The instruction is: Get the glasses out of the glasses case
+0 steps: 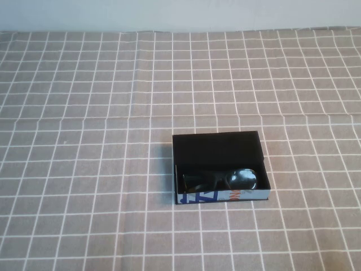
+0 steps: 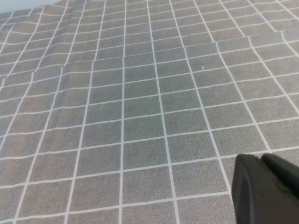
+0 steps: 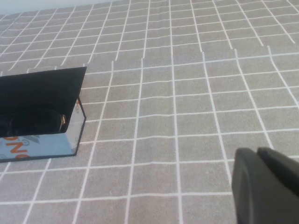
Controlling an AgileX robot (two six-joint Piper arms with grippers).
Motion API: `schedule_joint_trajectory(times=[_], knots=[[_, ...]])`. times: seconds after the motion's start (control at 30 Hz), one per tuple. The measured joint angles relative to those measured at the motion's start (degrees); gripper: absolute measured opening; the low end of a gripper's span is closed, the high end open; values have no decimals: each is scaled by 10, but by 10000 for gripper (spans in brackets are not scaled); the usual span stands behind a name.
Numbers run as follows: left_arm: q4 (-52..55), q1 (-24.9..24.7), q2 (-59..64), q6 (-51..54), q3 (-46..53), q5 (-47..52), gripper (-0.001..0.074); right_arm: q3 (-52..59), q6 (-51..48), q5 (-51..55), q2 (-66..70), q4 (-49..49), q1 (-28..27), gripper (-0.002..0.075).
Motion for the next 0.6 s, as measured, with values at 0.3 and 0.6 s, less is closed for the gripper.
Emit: schedule_joint_trajectory(times=[0.3, 0.6], knots=[[0, 0, 0, 0, 0, 0, -4, 0, 0, 0, 0, 0, 0, -18], [0, 0, 0, 0, 0, 0, -5, 0, 0, 0, 0, 4, 0, -18]])
